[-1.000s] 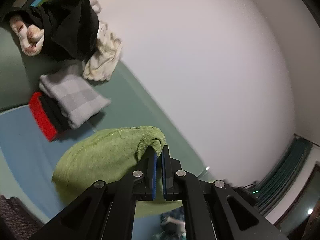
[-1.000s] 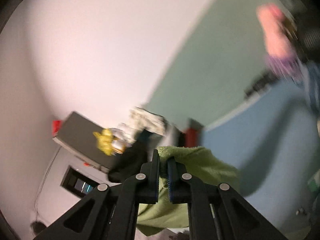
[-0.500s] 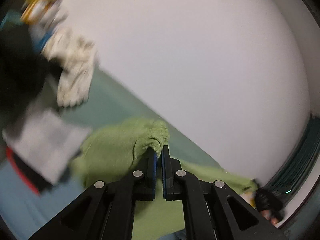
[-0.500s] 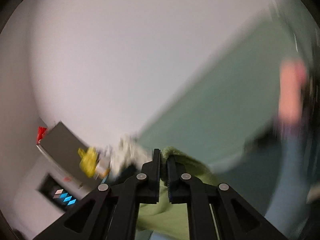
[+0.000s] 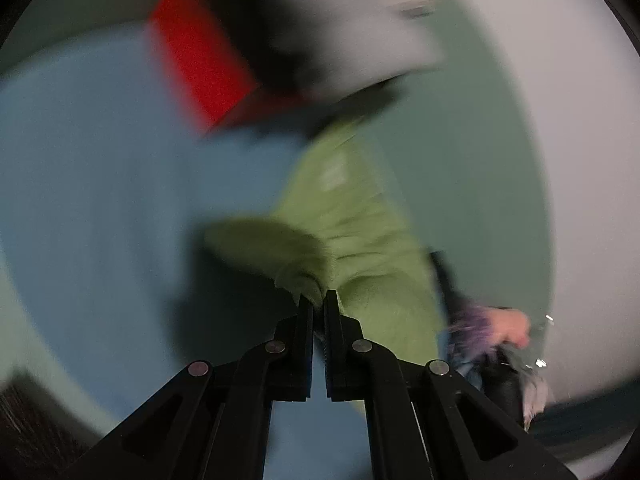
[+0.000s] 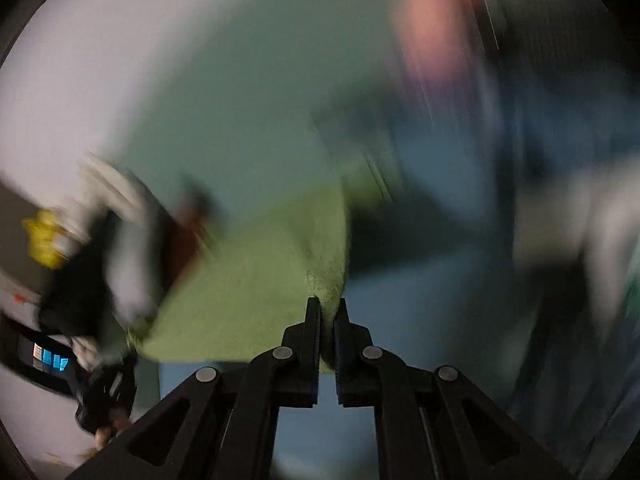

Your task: Fold clothes

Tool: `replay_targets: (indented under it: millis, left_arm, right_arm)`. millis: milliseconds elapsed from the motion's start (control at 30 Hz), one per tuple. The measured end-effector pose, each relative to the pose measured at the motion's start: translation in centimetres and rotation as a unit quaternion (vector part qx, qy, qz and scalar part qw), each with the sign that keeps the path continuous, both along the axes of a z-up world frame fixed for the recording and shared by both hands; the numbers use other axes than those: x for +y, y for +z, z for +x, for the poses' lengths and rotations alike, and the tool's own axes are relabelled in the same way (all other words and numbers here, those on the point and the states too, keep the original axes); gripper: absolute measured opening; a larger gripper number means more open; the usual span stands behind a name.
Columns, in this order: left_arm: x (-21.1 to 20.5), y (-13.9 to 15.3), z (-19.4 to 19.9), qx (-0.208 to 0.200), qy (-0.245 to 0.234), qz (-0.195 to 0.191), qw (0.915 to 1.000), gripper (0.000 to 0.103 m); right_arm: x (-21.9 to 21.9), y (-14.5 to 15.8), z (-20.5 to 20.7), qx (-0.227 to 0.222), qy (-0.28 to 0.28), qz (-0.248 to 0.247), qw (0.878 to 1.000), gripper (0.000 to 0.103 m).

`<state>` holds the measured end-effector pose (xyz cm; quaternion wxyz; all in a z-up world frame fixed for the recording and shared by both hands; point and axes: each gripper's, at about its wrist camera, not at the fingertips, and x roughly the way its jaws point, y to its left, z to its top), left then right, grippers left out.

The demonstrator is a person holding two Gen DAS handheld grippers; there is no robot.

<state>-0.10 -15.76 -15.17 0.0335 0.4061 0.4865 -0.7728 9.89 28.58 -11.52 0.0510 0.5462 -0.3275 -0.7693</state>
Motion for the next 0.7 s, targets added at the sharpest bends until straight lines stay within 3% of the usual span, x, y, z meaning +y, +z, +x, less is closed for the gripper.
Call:
replay_targets:
  millis: [67, 100, 233, 400, 500, 633, 700]
  left_arm:
    - [-0.6, -2.4, 1.6, -0.020, 0.013, 0.027, 0.9993, 0.004]
    - [-1.1, -2.7, 2.5, -0.020, 0.022, 0.030, 0.9991, 0.004]
    - [-2.6, -2.8, 6.1, -0.012, 0.059, 0.044, 0.9973, 0.004]
    - [-2.3, -1.7, 7.3, 0.002, 0.044, 0.018, 0.9989, 0.004]
    - [-2.0, -1.2, 7.9, 0.001, 0.032, 0.001, 0.9995, 0.004]
    - [-2.6, -1.1, 8.0, -0.053, 0.030, -0.061, 0.9963, 0.004]
    - [-2.8, -1.3, 8.2, -0.088, 0.022, -0.081, 0.9925, 0.004]
  right_arm:
    - [-0.7, -6.7, 1.1, -0.088, -0.011, -0.029, 0.996, 0.006]
    - [-1.2, -8.7, 2.0, -0.114, -0.012, -0.030, 0.993, 0.006]
    - [-0.6, -8.7, 4.0, -0.122, -0.017, -0.054, 0.991, 0.005]
    - [0.9, -4.4, 6.7, -0.092, -0.003, -0.076, 0.993, 0.005]
    - [-0.1, -2.6, 10.4, -0.084, 0.045, -0.030, 0.995, 0.005]
    - [-2.8, -6.9, 15.1, -0.171, 0.119, -0.025, 0.978, 0.005]
    - [-3.8, -9.5, 16.6, -0.208, 0.125, -0.043, 0.969, 0.005]
